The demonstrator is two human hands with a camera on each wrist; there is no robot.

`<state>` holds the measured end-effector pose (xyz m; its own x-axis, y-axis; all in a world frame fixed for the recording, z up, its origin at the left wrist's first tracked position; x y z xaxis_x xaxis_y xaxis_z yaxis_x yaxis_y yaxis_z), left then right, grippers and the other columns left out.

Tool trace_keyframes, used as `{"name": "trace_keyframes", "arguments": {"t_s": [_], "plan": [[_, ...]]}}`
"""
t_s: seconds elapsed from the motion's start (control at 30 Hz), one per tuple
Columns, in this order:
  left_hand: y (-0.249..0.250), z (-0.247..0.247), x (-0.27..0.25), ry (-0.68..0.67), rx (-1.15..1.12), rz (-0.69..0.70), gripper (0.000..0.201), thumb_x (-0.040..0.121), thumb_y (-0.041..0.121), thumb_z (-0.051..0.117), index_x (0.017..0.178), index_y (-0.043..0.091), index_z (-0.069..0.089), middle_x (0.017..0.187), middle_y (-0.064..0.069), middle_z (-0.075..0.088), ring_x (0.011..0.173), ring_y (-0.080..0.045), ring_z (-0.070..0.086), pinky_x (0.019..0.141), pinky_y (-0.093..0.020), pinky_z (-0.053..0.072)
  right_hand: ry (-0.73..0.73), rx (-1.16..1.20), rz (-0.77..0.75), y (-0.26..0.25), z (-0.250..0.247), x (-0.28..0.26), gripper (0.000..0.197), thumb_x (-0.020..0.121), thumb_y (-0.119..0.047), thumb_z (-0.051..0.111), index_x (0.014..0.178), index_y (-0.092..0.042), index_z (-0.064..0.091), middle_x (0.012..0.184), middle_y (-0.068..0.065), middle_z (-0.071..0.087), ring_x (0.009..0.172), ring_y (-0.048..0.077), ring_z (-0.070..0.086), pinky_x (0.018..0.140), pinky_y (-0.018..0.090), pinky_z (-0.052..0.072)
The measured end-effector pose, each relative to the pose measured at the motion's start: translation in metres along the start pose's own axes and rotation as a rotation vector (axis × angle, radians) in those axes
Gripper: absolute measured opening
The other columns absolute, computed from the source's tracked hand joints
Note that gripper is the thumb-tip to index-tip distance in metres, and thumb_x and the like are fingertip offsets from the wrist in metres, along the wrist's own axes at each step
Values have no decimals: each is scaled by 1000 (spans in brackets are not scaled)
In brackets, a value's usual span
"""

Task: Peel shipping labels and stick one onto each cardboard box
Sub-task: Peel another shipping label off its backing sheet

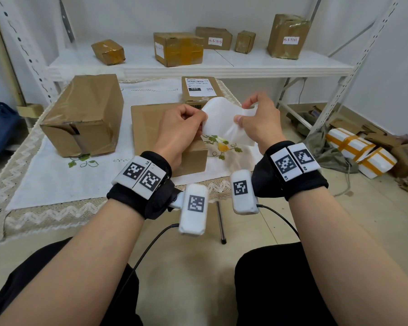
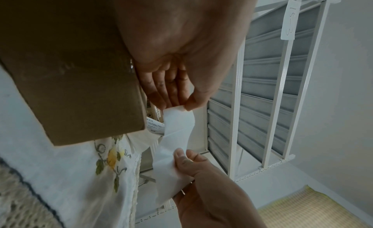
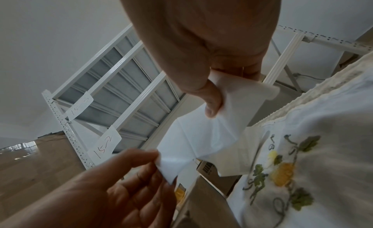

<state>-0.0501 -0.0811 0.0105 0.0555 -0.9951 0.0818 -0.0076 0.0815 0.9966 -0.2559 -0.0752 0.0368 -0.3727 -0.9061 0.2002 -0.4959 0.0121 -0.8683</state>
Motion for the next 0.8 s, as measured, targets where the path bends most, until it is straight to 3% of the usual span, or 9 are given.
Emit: {"name": "trace_keyframes", "arguments": {"t_s": [0.13, 0.43, 0.67, 0.8], "plan": [[0, 0, -2, 7, -18, -7, 10, 93, 10, 66, 84, 14, 66, 82, -4, 69, 67, -11, 62, 58, -15, 50, 6, -3, -5, 0, -1, 1, 28, 91, -6, 70, 102, -20, 50, 122, 5, 46, 120, 30, 54, 97, 41, 51], [2, -3, -1, 24, -52, -5, 15, 93, 10, 65, 79, 16, 64, 83, -3, 66, 70, -11, 59, 59, -15, 49, 14, 10, -10, 0, -2, 3, 26, 92, -6, 69, 104, -20, 50, 129, 8, 49, 116, 28, 56, 87, 33, 49], [2, -5, 0, 30, -88, -7, 12, 94, 10, 64, 83, 14, 64, 85, -3, 65, 73, -11, 58, 68, -19, 52, -7, 5, -12, 2, 1, 4, 26, 92, -6, 69, 104, -21, 52, 136, 10, 49, 112, 27, 57, 81, 29, 44], [4, -8, 0, 31, -14, 27, 13, 92, 11, 65, 84, 20, 64, 94, -2, 67, 86, -16, 60, 87, -33, 56, -57, -21, -12, 4, 6, 5, 24, 89, -6, 72, 103, -23, 63, 136, 8, 52, 115, 29, 61, 90, 34, 53]]}}
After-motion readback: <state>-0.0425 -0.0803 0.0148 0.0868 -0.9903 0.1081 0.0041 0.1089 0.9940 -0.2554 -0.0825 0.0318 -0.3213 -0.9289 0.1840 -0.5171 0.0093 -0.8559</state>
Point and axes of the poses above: each hand's wrist, its own x-axis towards the middle knuckle, its own z-axis out of the palm, y = z × x, the point moved 10 cm from there along x, towards the middle knuckle
